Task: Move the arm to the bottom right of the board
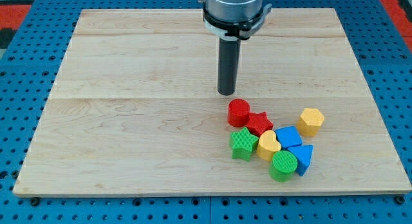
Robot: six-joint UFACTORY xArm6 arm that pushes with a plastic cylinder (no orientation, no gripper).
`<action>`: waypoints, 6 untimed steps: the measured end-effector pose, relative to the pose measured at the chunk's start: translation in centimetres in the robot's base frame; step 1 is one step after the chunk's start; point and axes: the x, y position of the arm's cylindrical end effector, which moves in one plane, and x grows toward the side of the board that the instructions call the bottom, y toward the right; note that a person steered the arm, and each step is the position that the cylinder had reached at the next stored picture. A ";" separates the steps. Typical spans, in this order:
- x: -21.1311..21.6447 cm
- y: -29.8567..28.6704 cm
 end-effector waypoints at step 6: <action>14.2 12.9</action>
